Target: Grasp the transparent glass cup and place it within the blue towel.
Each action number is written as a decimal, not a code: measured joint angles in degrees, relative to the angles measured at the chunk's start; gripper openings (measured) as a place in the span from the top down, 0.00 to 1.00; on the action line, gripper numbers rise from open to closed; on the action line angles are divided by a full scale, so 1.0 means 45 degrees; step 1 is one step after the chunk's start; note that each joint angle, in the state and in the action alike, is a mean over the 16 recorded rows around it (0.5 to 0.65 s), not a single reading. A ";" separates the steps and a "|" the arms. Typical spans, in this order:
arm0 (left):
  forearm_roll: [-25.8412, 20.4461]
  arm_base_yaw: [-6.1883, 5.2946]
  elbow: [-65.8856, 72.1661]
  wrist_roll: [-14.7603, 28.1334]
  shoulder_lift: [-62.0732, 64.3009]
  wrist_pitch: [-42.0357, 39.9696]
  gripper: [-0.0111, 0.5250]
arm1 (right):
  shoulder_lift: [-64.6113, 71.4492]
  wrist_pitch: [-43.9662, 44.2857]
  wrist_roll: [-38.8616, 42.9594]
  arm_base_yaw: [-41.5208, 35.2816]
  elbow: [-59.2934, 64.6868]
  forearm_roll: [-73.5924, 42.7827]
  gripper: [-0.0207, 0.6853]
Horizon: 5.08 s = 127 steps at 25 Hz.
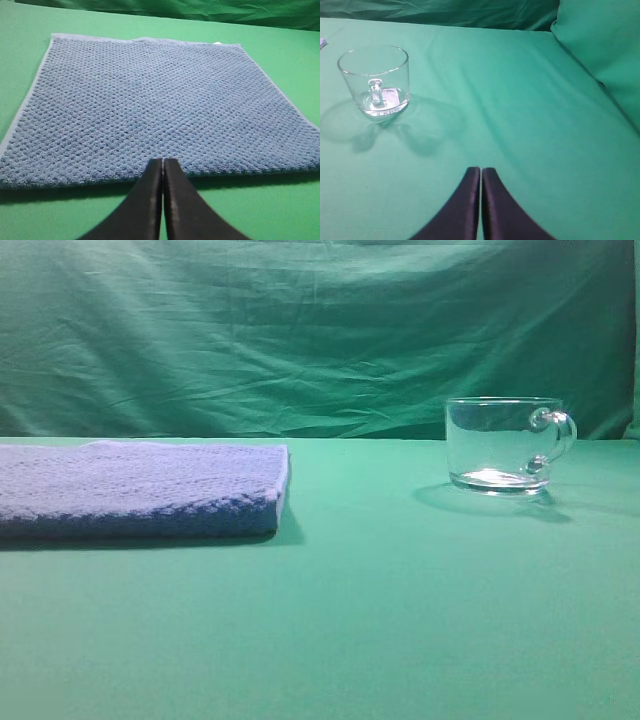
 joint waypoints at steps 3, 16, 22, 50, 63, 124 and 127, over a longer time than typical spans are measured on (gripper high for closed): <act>0.0000 0.0000 0.0000 0.0000 0.0000 0.0000 0.98 | 0.0003 -0.0440 0.0014 0.0000 -0.0118 0.0676 0.97; 0.0000 0.0000 0.0000 0.0000 0.0000 0.0000 0.98 | 0.3005 0.0843 -0.1877 0.0000 -0.3628 0.3252 0.97; 0.0000 0.0000 0.0000 0.0000 0.0000 0.0000 0.98 | 0.6434 0.2552 -0.3091 0.0000 -0.5856 0.3328 0.97; 0.0000 0.0000 0.0000 0.0000 0.0000 0.0000 0.98 | 1.9106 0.3691 -0.4698 0.3182 -1.2175 0.2247 0.24; 0.0000 0.0000 0.0000 0.0000 0.0000 0.0000 0.98 | 2.1414 0.1634 -0.4725 0.3319 -1.2437 0.2268 0.52; 0.0000 0.0000 0.0000 0.0000 0.0000 0.0000 0.98 | 2.3503 0.8835 -0.0026 0.9225 -2.6194 -0.2073 0.92; 0.0000 0.0000 0.0000 0.0000 0.0000 0.0000 0.98 | 2.1826 0.8837 0.0513 0.9225 -2.5000 -0.2588 0.96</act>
